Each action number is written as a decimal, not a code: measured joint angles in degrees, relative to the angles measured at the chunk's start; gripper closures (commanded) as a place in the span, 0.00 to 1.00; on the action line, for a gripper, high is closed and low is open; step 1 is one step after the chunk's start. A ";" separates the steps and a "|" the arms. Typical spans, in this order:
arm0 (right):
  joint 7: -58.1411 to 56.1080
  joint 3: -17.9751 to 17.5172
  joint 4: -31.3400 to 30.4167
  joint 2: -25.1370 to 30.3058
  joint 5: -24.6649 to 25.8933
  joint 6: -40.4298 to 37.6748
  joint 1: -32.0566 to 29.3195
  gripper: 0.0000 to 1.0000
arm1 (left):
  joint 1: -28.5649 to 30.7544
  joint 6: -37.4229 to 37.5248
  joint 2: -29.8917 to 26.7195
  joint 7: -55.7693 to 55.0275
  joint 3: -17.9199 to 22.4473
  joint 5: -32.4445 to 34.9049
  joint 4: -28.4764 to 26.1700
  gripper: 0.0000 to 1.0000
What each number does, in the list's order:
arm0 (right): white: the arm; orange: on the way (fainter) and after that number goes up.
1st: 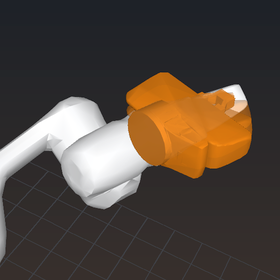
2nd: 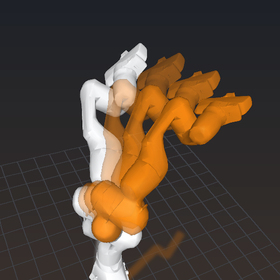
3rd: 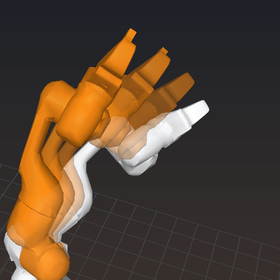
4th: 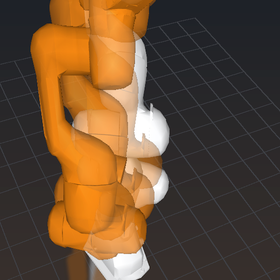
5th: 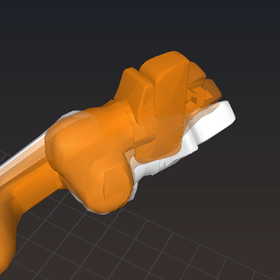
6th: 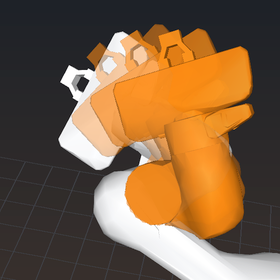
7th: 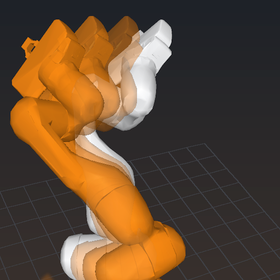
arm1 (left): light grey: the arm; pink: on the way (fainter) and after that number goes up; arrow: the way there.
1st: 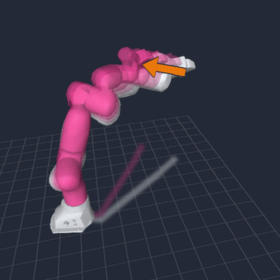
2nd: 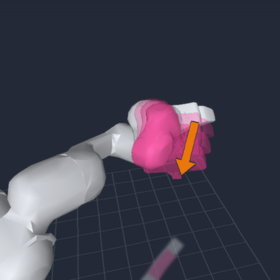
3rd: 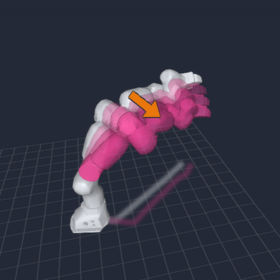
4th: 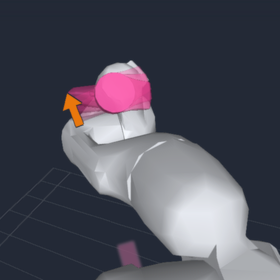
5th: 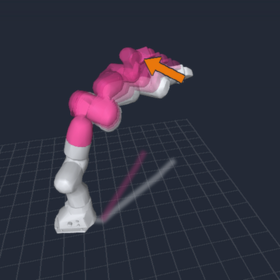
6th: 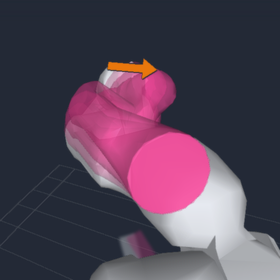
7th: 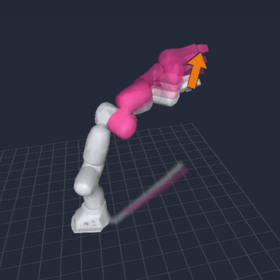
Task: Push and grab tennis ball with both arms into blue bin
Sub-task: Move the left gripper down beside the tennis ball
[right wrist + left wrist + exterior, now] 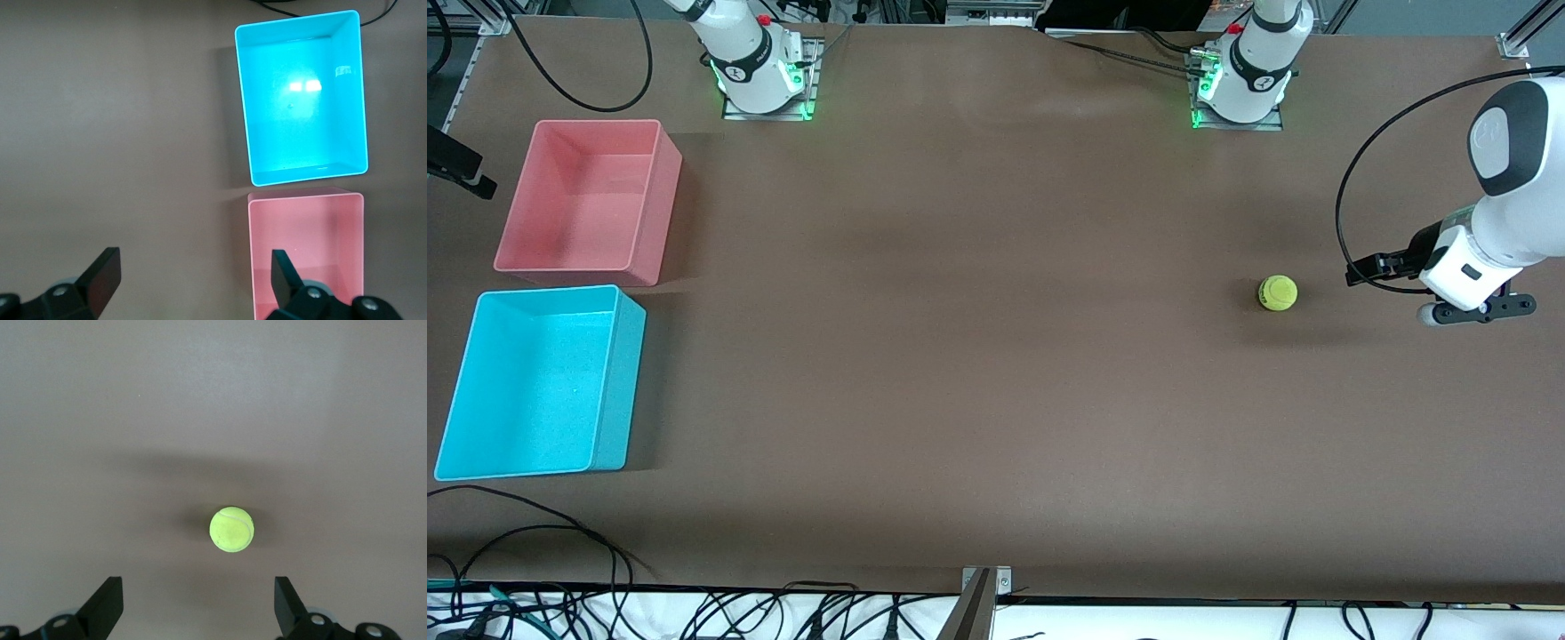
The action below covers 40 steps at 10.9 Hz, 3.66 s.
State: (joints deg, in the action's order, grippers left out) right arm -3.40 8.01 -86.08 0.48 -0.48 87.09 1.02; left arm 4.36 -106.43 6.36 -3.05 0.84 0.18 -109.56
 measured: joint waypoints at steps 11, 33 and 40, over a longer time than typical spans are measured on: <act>0.00 0.58 0.00 0.11 0.00 -0.02 -0.04 0.00 | 0.10 -9.40 2.93 0.00 -1.67 -0.02 -5.81 0.00; 0.00 1.01 0.00 0.11 0.00 -0.02 -0.04 0.00 | 6.51 -41.87 4.67 93.09 -2.34 2.55 -27.67 1.00; 0.00 1.51 0.00 0.13 -0.01 -0.02 -0.05 0.00 | 6.66 -38.81 7.66 102.87 -1.83 -5.62 -27.13 1.00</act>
State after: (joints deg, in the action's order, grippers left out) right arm -3.40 9.52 -86.08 0.60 -0.48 87.07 0.97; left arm 11.03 -145.24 14.02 99.82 -0.99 -5.44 -136.69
